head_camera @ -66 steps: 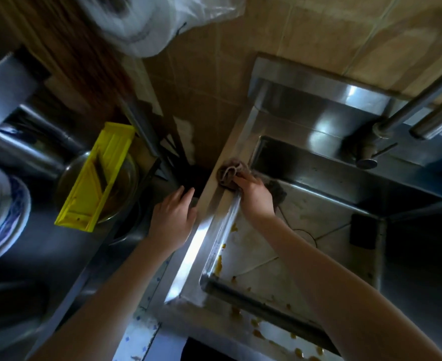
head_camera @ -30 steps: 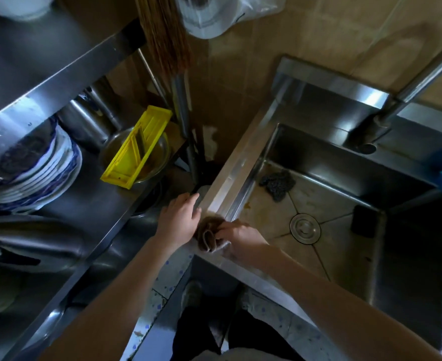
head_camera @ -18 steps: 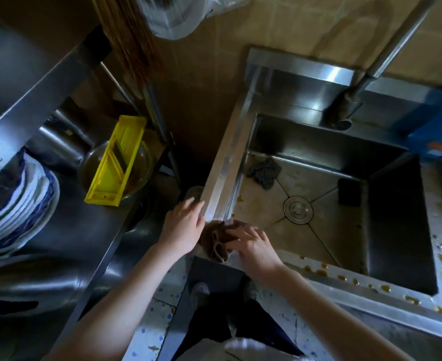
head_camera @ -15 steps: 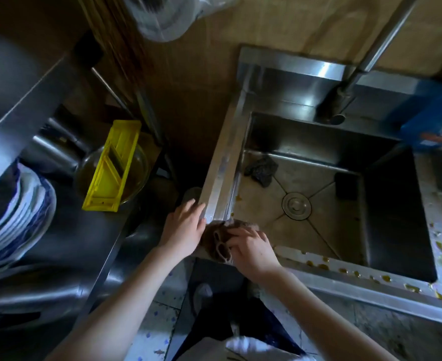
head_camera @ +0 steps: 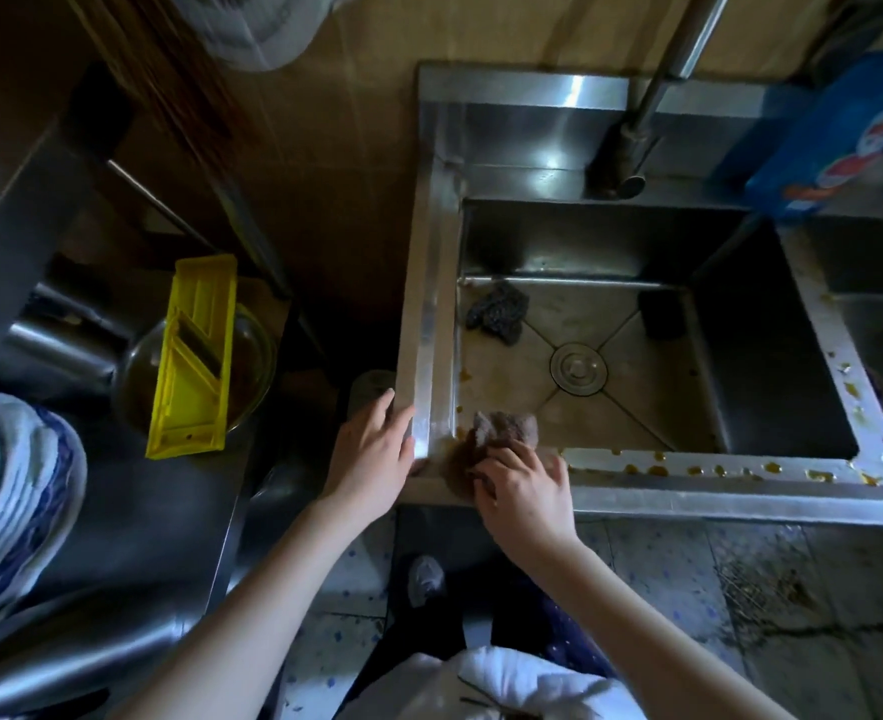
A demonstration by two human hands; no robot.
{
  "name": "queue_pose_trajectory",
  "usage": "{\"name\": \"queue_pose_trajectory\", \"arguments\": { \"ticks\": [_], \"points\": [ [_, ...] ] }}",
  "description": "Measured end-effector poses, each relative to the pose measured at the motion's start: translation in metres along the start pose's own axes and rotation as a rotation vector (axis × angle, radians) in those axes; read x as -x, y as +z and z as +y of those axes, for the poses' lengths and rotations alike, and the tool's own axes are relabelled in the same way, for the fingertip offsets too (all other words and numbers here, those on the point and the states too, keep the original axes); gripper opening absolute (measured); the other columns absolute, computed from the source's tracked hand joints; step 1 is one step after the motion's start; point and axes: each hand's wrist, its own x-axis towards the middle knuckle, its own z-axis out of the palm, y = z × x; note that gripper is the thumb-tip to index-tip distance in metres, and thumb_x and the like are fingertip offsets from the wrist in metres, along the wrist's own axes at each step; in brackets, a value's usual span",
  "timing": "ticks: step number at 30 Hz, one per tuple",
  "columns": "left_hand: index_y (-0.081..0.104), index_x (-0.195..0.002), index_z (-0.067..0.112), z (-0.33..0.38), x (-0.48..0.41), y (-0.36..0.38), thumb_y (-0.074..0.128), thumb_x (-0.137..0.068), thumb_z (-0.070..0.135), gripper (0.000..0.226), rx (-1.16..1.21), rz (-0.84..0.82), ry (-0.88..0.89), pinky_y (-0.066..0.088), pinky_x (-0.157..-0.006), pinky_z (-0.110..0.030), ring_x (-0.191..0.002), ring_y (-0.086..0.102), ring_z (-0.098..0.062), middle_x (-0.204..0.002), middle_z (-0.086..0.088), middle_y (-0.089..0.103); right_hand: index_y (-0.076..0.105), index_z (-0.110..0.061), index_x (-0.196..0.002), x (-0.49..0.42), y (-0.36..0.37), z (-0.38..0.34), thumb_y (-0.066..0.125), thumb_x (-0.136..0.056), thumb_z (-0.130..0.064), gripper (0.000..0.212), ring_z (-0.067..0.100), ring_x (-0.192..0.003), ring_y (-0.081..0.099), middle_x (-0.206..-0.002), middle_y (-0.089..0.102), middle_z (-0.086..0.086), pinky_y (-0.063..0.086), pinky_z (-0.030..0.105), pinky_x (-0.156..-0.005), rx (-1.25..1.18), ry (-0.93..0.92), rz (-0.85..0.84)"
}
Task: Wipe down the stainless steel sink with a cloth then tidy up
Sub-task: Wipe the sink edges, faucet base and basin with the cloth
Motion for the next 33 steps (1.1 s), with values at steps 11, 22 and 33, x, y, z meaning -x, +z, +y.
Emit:
{"name": "queue_pose_trajectory", "arguments": {
  "ticks": [11, 22, 33],
  "points": [
    [0.047, -0.134, 0.017, -0.009, -0.007, 0.005, 0.051, -0.093, 0.023, 0.042, -0.089, -0.033, 0.118, 0.030, -0.108, -0.044, -0.135, 0.033, -0.032, -0.151, -0.015, 0.029, 0.072, -0.024, -0.102, 0.019, -0.001, 0.045, 0.062, -0.085, -0.024, 0.019, 0.021, -0.125, 0.051, -0.120, 0.066, -0.004, 0.031, 0.048, -0.103, -0.059, 0.202, 0.044],
    [0.047, -0.135, 0.016, -0.012, -0.006, -0.003, 0.052, -0.092, 0.023, 0.044, -0.061, -0.045, 0.096, 0.031, -0.107, -0.044, -0.133, 0.035, -0.033, -0.150, -0.015, 0.030, 0.071, -0.029, -0.097, 0.001, 0.021, -0.044, 0.064, -0.077, -0.029, 0.021, 0.025, -0.106, 0.061, -0.102, 0.069, -0.008, 0.044, 0.049, -0.090, 0.000, 0.012, 0.027],
    [0.041, -0.140, 0.020, 0.030, -0.001, 0.022, 0.045, -0.095, 0.031, 0.046, -0.099, -0.126, 0.136, 0.021, -0.111, -0.043, -0.137, 0.026, -0.030, -0.154, -0.011, 0.021, 0.064, -0.032, -0.117, 0.035, -0.009, 0.076, 0.052, -0.089, -0.033, 0.030, 0.016, -0.134, 0.041, -0.130, 0.058, -0.011, 0.021, 0.054, -0.110, 0.032, 0.257, -0.006]
  ]
}}
